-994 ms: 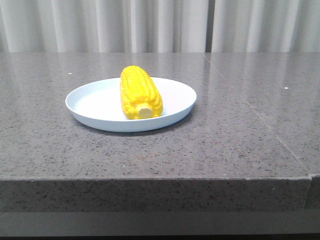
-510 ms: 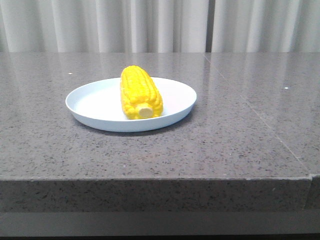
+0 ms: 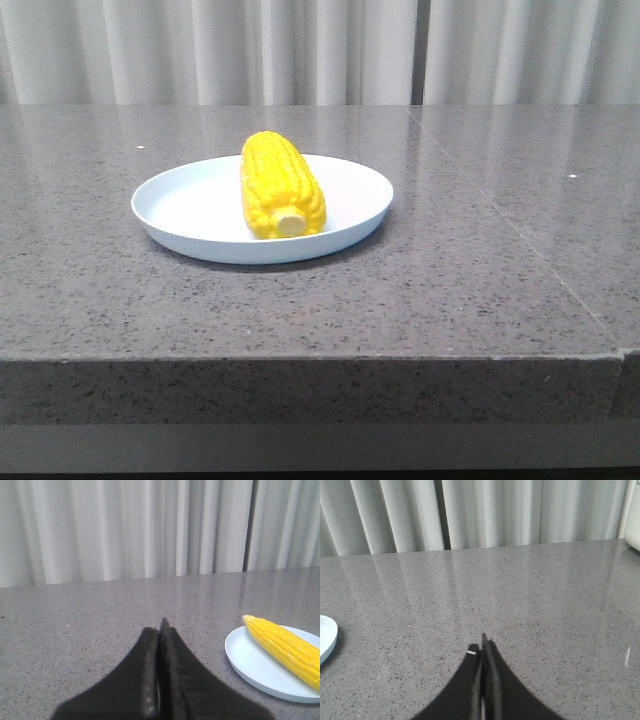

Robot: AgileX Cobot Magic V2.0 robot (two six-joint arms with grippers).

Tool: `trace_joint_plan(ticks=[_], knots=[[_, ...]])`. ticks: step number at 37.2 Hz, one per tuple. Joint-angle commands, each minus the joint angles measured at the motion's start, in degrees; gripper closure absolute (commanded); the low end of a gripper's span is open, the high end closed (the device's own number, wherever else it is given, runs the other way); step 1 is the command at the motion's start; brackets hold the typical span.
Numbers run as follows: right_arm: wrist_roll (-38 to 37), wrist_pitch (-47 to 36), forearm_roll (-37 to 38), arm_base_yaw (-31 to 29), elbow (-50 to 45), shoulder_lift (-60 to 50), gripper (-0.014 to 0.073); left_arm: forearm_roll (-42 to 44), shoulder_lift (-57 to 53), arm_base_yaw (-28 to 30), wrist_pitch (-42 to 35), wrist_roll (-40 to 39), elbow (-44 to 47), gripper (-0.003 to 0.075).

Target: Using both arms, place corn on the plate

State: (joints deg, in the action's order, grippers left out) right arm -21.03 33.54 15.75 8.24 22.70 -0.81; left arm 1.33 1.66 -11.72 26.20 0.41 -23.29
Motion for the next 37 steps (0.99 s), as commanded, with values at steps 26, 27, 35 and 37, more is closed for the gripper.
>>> trace_joint_plan(ticks=[26, 27, 35, 37], knots=[[0.56, -5.01, 1.55, -0.29, 1.39, 0.81, 0.0657, -1.87, -2.92, 10.19, -14.09, -0.41, 15.22, 0.0741], [0.56, -4.96, 1.55, -0.29, 1.39, 0.81, 0.0657, -1.87, -2.92, 10.31, -14.53, -0.41, 16.28, 0.0741], [0.56, -4.96, 1.55, -0.29, 1.39, 0.81, 0.0657, -1.87, -2.92, 10.46, -18.99, -0.41, 23.19, 0.0741], [0.56, -4.96, 1.55, -0.29, 1.39, 0.81, 0.0657, -1.87, -2.92, 10.46, -20.76, -0.41, 24.34, 0.0741]])
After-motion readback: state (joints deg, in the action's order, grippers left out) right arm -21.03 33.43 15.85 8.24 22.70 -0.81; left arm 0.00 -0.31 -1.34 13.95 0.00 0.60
